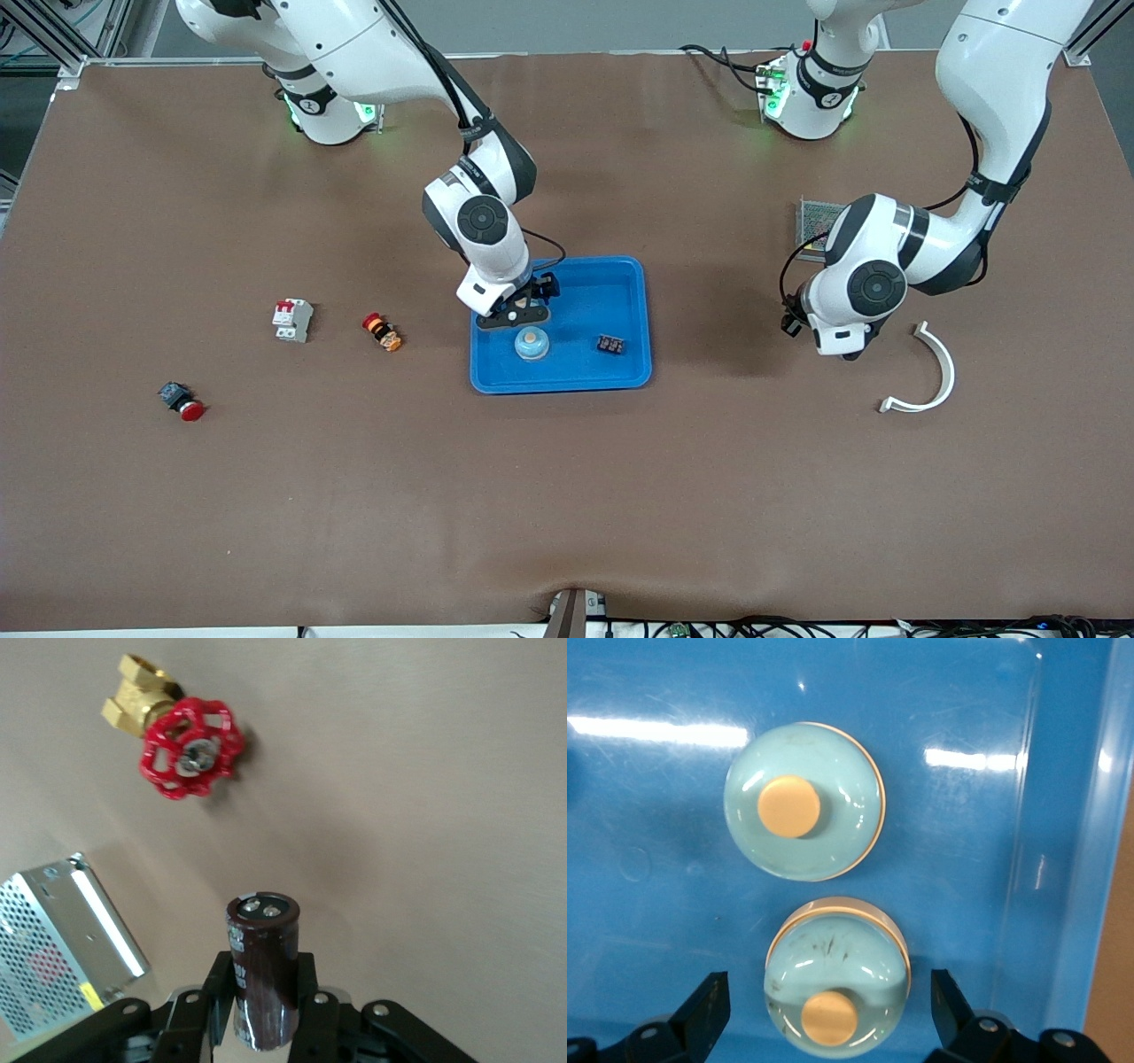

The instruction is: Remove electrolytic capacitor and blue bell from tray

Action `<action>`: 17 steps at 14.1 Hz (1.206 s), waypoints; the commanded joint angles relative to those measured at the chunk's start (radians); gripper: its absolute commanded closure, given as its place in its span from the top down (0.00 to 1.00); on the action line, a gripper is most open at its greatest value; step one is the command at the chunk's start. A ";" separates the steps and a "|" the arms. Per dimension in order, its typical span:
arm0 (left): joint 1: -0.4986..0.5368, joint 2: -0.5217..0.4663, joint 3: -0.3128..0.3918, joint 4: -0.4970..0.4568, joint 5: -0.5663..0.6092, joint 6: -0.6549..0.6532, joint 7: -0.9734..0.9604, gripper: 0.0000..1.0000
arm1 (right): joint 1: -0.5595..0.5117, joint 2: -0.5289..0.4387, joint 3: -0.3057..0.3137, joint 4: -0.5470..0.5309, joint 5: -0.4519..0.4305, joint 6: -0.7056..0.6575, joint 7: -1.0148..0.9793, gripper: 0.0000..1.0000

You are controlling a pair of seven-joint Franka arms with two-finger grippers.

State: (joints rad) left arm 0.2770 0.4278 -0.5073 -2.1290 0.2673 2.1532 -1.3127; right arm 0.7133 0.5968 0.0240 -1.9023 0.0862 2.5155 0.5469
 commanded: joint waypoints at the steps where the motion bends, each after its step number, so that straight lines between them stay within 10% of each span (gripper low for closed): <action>1: 0.051 -0.032 -0.017 -0.055 -0.010 -0.009 0.077 0.00 | 0.012 0.014 -0.009 0.009 -0.013 0.009 0.021 1.00; 9: 0.087 0.008 -0.016 -0.051 -0.005 0.004 0.133 0.08 | 0.012 0.018 -0.009 0.017 -0.013 0.009 0.019 1.00; 13: 0.087 0.028 -0.016 -0.048 0.026 0.016 0.133 0.30 | 0.012 0.018 -0.009 0.017 -0.013 0.009 0.019 0.89; 15: 0.087 0.045 -0.014 -0.032 0.032 0.016 0.133 0.48 | 0.012 0.018 -0.007 0.017 -0.013 0.009 0.021 0.83; 17: 0.084 0.045 -0.016 -0.019 0.032 0.014 0.132 1.00 | 0.012 0.018 -0.009 0.019 -0.011 0.009 0.019 0.72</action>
State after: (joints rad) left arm 0.3535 0.4644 -0.5123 -2.1683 0.2821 2.1677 -1.1948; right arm 0.7135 0.6078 0.0239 -1.8957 0.0862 2.5206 0.5469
